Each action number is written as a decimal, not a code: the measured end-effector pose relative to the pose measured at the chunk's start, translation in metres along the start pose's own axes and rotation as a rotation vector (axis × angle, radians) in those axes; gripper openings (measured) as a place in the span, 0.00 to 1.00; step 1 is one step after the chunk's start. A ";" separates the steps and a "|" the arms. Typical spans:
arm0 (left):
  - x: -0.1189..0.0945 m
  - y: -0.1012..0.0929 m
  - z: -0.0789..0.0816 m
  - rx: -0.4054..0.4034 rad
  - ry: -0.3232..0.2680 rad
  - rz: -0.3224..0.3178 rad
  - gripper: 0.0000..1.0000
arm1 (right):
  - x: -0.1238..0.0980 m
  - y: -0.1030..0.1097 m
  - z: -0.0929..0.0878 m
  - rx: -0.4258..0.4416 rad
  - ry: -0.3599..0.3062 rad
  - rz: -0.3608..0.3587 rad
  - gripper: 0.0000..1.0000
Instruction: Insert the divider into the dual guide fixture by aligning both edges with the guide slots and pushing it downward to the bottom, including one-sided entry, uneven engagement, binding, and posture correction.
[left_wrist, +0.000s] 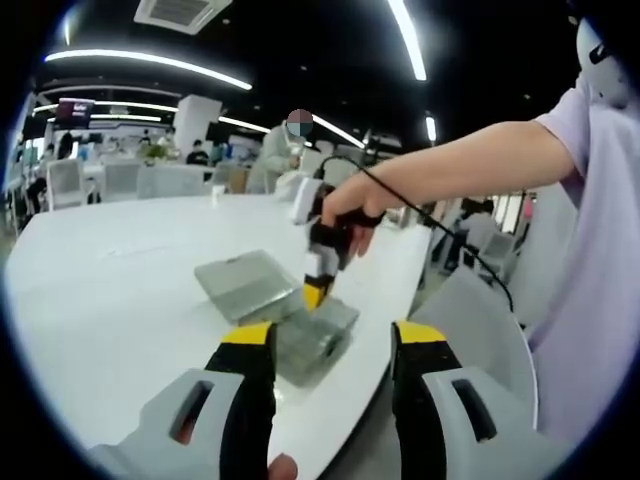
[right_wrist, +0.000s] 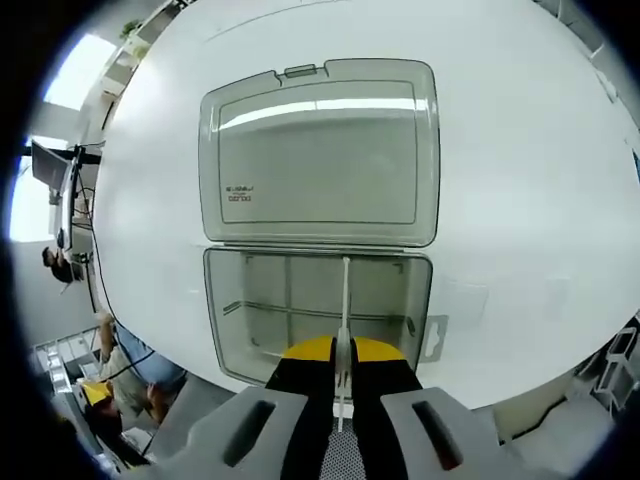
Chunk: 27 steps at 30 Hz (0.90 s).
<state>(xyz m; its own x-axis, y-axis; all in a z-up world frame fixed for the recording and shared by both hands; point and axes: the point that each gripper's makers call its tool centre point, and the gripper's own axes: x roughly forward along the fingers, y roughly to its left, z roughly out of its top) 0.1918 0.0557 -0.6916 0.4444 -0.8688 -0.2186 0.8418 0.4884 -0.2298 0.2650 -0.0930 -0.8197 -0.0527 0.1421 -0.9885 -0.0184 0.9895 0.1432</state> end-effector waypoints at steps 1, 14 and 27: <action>0.000 0.000 0.000 0.001 0.000 0.002 0.44 | 0.001 0.000 0.000 -0.001 -0.001 -0.002 0.00; -0.003 0.001 0.001 0.002 0.000 0.012 0.44 | 0.012 -0.001 0.001 -0.015 -0.025 -0.009 0.00; -0.003 0.002 0.002 0.004 0.003 0.015 0.44 | 0.021 -0.004 0.007 -0.018 -0.035 0.000 0.00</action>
<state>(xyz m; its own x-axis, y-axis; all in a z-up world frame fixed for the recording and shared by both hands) 0.1923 0.0592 -0.6898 0.4559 -0.8611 -0.2253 0.8364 0.5010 -0.2223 0.2709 -0.0935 -0.8413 -0.0179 0.1428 -0.9896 -0.0367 0.9890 0.1434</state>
